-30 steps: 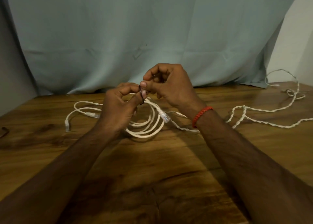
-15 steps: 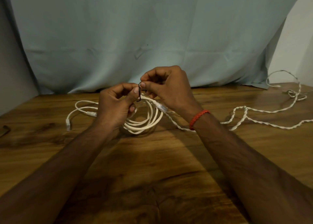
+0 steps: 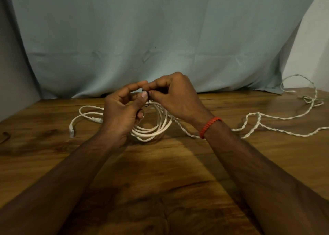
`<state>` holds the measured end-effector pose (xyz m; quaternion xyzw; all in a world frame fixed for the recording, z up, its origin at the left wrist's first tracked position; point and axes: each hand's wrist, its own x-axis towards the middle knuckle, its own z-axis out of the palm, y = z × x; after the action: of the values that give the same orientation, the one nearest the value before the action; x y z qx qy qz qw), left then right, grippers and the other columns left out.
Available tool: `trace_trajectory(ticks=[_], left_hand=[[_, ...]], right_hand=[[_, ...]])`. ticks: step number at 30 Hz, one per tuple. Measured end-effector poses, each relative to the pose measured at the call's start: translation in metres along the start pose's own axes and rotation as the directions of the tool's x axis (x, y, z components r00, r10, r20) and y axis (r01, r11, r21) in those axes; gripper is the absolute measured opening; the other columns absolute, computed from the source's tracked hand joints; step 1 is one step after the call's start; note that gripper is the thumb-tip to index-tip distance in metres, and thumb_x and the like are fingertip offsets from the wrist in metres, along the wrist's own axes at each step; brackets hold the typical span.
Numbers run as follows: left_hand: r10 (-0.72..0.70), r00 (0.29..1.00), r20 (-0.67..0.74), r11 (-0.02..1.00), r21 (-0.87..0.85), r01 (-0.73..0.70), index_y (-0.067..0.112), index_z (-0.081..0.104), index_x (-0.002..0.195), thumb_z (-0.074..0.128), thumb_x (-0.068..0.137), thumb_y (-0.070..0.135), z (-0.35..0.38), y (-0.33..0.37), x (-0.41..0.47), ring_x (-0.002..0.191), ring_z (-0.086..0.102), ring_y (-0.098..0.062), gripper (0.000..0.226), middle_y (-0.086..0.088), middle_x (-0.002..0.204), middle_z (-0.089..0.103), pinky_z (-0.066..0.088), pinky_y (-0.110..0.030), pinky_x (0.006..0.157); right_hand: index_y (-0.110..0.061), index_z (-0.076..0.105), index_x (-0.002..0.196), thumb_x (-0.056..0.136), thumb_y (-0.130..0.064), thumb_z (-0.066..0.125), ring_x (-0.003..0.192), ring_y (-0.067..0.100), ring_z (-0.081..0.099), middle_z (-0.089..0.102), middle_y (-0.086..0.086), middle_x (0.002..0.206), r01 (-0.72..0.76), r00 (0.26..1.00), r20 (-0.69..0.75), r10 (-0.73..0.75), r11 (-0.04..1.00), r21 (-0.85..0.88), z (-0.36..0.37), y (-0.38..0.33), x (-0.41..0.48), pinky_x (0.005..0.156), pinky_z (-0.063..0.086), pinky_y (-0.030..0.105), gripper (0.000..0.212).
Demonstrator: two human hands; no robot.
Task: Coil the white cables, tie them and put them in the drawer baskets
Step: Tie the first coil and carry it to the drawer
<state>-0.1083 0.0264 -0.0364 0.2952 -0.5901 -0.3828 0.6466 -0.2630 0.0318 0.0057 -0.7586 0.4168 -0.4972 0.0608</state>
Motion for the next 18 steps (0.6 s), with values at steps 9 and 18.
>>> trace_trajectory(ticks=[9, 18], left_hand=[[-0.03, 0.999, -0.011, 0.999, -0.016, 0.03, 0.023, 0.075, 0.106, 0.066, 0.095, 0.014, -0.0002, 0.0004, 0.0004, 0.045, 0.049, -0.008, 0.017, 0.001, 0.068, 0.066, 0.038, -0.017, 0.042], [0.004, 1.0, 0.015, 1.0, -0.026, -0.004, 0.026, 0.076, 0.099, 0.063, 0.097, 0.013, 0.001, 0.005, 0.0016, 0.041, 0.045, -0.01, 0.018, -0.002, 0.069, 0.066, 0.036, -0.018, 0.04]], right_hand=[[-0.013, 0.08, 0.101, 0.086, -0.018, 0.079, 0.084, 0.003, 0.072, 0.079, -0.002, 0.09, 0.044, 0.999, 0.029, -0.044, 0.999, -0.017, -0.0044, 0.0039, 0.0003, 0.081, 0.06, 0.031, 0.016], [-0.01, 0.08, 0.092, 0.086, -0.01, 0.076, 0.08, 0.009, 0.074, 0.078, -0.001, 0.082, 0.015, 0.998, -0.055, -0.007, 0.99, 0.139, -0.0035, 0.0, -0.0015, 0.079, 0.062, 0.039, 0.007]])
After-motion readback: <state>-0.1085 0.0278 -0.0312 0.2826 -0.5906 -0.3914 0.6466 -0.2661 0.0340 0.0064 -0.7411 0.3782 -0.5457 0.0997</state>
